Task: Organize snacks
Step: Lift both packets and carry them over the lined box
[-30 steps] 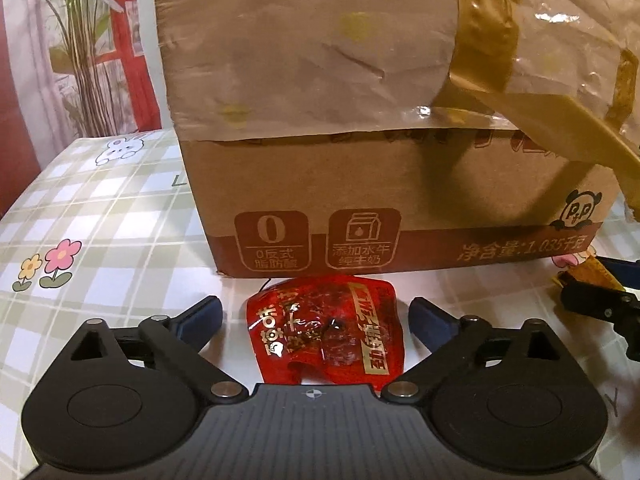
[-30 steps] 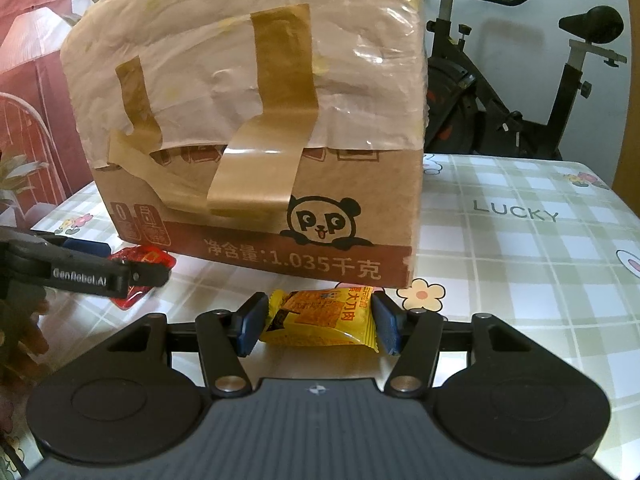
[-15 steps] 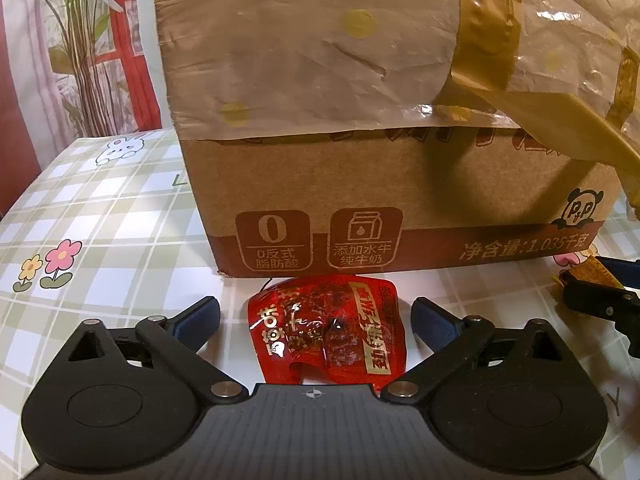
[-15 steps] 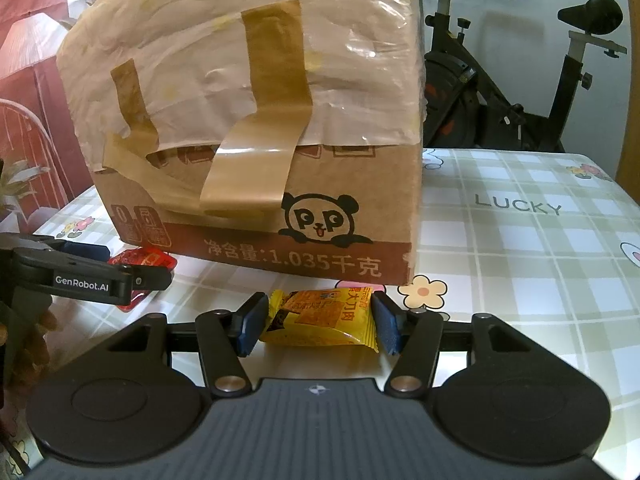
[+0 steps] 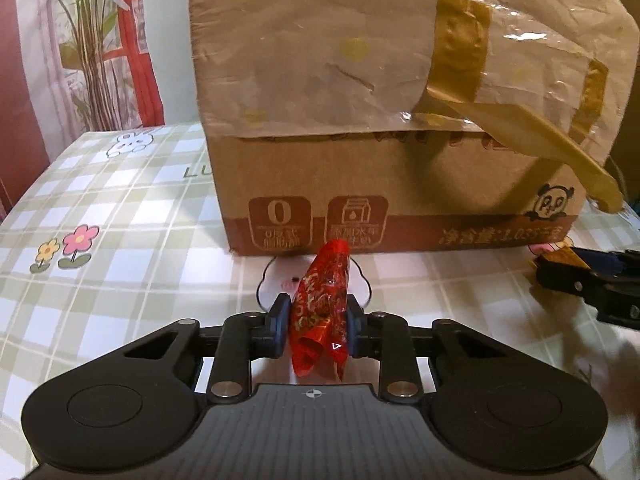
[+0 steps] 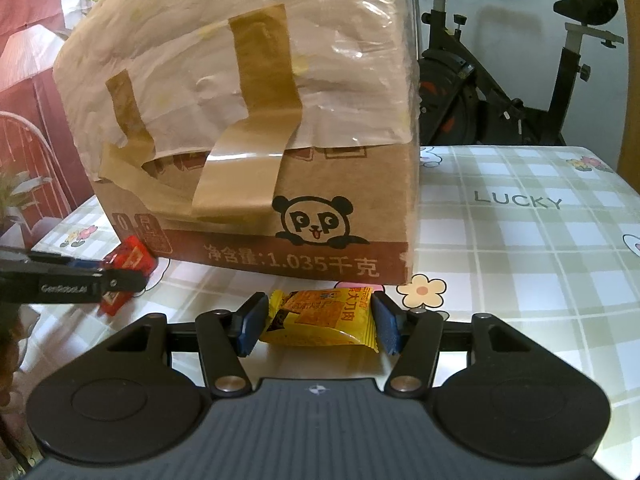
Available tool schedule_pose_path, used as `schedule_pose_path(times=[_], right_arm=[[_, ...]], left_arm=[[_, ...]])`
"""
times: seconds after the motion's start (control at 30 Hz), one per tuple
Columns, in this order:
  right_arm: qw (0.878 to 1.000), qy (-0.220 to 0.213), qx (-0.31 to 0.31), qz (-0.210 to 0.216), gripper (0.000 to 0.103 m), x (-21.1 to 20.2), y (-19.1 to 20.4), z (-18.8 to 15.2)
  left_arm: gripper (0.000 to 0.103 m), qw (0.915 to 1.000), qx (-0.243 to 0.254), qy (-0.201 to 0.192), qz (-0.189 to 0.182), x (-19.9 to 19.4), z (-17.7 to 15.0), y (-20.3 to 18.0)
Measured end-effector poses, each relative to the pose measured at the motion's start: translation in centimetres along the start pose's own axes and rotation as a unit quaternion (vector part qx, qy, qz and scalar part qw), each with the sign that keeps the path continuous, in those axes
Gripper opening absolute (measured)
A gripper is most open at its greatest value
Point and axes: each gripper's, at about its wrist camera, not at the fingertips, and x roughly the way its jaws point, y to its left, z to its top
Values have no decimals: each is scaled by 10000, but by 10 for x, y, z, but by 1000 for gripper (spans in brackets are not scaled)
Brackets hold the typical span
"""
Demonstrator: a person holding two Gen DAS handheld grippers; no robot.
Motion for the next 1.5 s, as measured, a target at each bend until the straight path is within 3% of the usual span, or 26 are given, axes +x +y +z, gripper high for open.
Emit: schedule_pose_path(times=[0.57, 0.93, 1.5], right_arm=[[10000, -8, -32, -76, 59, -10, 5, 1], [9987, -111, -382, 324, 59, -51, 36, -2], [9851, -1280, -876, 744, 59, -124, 73, 48]], left_arm=[[28, 9988, 0, -366, -311, -45, -7, -3], [29, 9962, 6, -722, -478, -74, -1, -6], [29, 9825, 139, -1754, -602, -135, 44, -9]])
